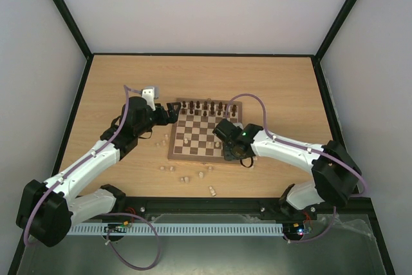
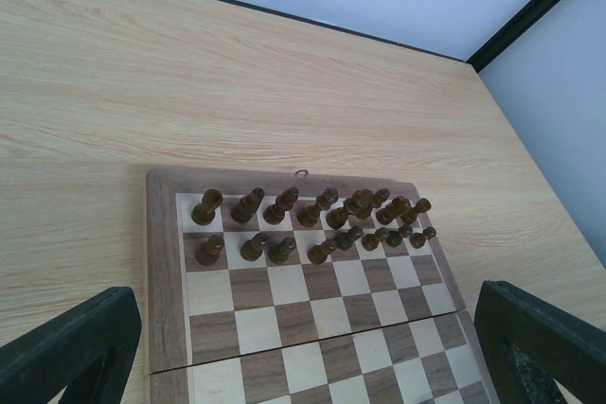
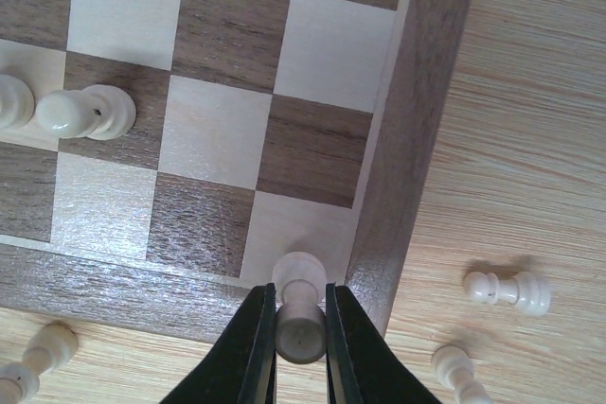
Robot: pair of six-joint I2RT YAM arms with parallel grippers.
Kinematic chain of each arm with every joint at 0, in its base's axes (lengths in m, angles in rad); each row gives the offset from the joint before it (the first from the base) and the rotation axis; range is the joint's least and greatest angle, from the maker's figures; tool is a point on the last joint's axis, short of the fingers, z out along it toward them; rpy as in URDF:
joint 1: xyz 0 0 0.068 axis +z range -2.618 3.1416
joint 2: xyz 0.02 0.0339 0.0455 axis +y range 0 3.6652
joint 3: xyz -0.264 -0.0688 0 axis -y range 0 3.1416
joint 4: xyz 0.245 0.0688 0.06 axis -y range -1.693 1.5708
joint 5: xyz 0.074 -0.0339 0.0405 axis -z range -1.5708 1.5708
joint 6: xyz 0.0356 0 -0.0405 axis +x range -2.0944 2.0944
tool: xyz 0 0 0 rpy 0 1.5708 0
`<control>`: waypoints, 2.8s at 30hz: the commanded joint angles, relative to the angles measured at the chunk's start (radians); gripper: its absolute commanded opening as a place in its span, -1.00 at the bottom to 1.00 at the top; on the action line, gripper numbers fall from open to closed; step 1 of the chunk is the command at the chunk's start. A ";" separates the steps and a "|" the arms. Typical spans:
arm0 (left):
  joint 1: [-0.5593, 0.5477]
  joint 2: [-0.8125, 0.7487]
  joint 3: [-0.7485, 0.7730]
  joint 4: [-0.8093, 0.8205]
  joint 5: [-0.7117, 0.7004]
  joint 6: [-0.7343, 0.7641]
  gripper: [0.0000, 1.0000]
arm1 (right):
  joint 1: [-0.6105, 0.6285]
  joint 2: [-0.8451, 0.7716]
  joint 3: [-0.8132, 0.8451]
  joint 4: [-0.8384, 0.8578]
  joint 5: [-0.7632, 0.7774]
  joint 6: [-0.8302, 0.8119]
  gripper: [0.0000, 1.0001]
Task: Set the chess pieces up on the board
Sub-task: Place the chess piece on the chessboard, then pick up the chess piece at the center of the board.
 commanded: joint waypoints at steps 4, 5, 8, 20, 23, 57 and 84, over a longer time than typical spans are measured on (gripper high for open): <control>-0.005 -0.010 0.026 -0.004 0.002 0.000 0.99 | -0.005 0.010 0.009 -0.013 -0.021 -0.018 -0.81; -0.004 -0.011 0.026 -0.004 0.002 -0.001 0.99 | -0.006 0.012 0.009 -0.013 -0.021 -0.018 -0.81; -0.005 -0.010 0.026 -0.005 0.002 0.000 0.99 | -0.005 0.018 0.008 -0.012 -0.016 -0.019 -0.80; -0.005 -0.015 0.026 -0.005 0.003 -0.001 0.99 | -0.013 0.028 0.016 -0.013 0.012 -0.020 -0.59; -0.004 -0.015 0.026 -0.005 0.004 -0.001 0.99 | -0.016 0.030 0.020 -0.016 0.017 -0.024 -0.58; -0.005 -0.035 0.026 -0.009 0.010 -0.006 0.99 | 0.096 -0.423 -0.217 -0.238 0.035 0.354 0.55; -0.004 -0.034 0.027 -0.008 0.016 -0.006 0.99 | -0.039 -0.335 -0.354 0.016 0.022 0.272 -0.37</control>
